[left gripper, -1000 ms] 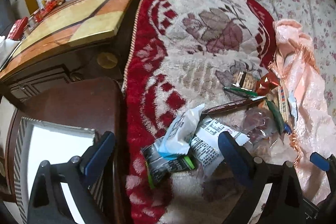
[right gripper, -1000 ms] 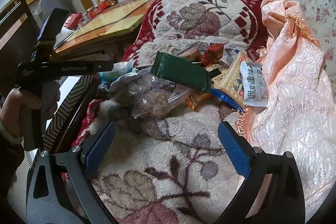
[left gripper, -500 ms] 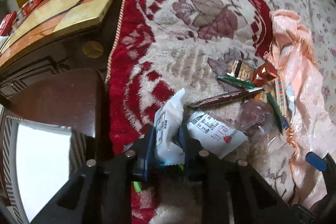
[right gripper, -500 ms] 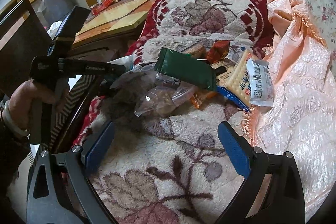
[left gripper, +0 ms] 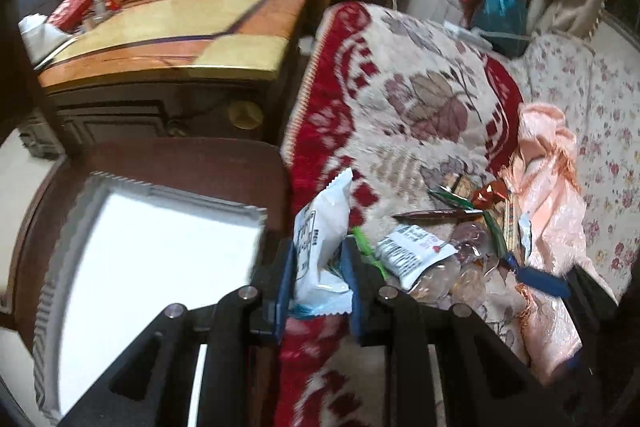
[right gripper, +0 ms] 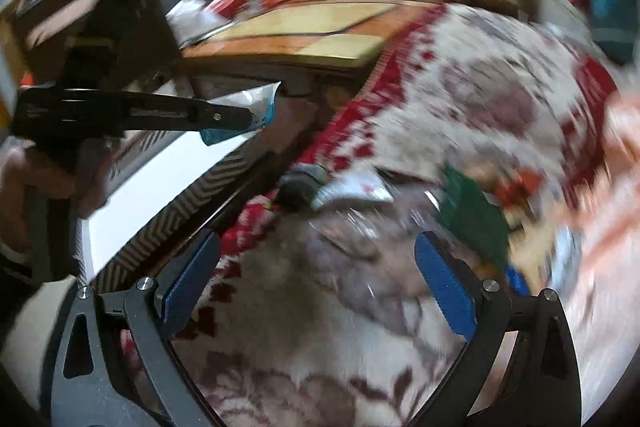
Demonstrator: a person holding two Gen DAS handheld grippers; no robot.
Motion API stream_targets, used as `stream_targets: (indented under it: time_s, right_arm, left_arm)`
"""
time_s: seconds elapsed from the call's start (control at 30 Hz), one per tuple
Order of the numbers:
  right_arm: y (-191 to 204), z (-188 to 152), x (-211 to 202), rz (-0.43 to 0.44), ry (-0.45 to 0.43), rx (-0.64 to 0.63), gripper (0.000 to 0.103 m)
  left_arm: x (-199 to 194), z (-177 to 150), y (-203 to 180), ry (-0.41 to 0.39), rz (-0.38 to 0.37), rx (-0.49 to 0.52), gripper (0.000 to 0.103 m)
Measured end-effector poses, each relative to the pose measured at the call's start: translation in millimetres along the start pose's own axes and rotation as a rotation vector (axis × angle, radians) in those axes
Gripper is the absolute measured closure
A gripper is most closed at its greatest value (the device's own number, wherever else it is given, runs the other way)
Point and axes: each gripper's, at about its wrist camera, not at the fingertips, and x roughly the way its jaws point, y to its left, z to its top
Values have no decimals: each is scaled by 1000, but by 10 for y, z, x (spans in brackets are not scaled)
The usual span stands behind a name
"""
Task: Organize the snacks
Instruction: 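Carry the white packet to the tray with the left gripper while the right gripper grasps a green-edged packet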
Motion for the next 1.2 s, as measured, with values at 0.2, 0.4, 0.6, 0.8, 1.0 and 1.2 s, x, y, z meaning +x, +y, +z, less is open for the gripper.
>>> stream_targets:
  time_s: [0.2,0.4,0.6,0.8,1.0,1.2]
  right_arm:
    - [122,378,398,-2,39,-17,7]
    - [272,559,953,-32,142,-41,8]
    - [239,502,1362,-76,267,-51,41]
    - [142,454,1303,-65,242,-39,69]
    - [106,474,1043,-17,183,9,72]
    - [336,520,733,47,120,-8,72]
  left_arm:
    - [-271,-141,381,-40,61,-71,77]
    - [-379,-302,754,-46,105,-128,77]
    - [-312,-455,992,-21,128,-168,77]
    - [-231,-562,1096,-2,118,-216,77]
    - [-269,-622,1113,-7,123,-229,77]
    - [-372,-683,1140,-20,156,-231,77]
